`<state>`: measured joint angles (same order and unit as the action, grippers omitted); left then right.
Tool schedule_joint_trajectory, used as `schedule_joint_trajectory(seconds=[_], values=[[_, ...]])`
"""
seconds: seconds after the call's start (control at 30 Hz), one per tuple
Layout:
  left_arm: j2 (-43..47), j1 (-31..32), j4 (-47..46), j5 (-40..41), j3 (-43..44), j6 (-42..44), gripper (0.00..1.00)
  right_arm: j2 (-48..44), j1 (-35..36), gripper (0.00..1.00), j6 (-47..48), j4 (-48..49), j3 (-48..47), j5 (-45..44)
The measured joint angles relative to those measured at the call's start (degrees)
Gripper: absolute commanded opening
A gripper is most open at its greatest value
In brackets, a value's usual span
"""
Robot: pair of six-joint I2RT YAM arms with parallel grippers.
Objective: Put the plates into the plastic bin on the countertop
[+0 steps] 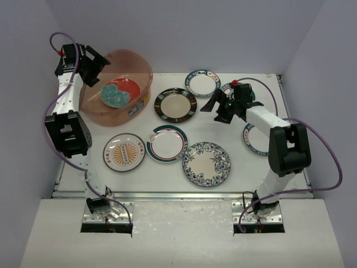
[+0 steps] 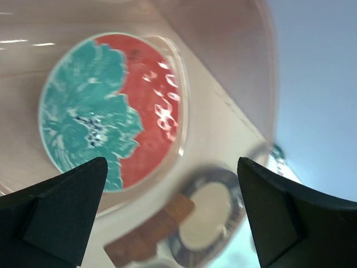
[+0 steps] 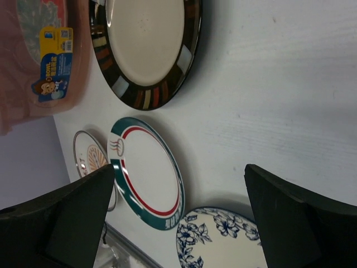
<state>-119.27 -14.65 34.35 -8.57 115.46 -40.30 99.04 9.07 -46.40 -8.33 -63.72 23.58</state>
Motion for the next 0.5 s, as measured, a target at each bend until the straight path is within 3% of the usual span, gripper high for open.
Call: schedule_joint_trajectory(seconds=[0.23, 0.5], values=[[13.6, -5.2, -3.3, -5.3, -10.0, -0.7, 1.00, 10.9, 1.6, 0.97, -0.2, 0.5, -11.5, -0.3], [45.8, -15.6, -14.6, -23.8, -46.3, -5.7, 1.00, 22.7, 3.1, 0.86, -1.9, 4.1, -21.4, -0.9]])
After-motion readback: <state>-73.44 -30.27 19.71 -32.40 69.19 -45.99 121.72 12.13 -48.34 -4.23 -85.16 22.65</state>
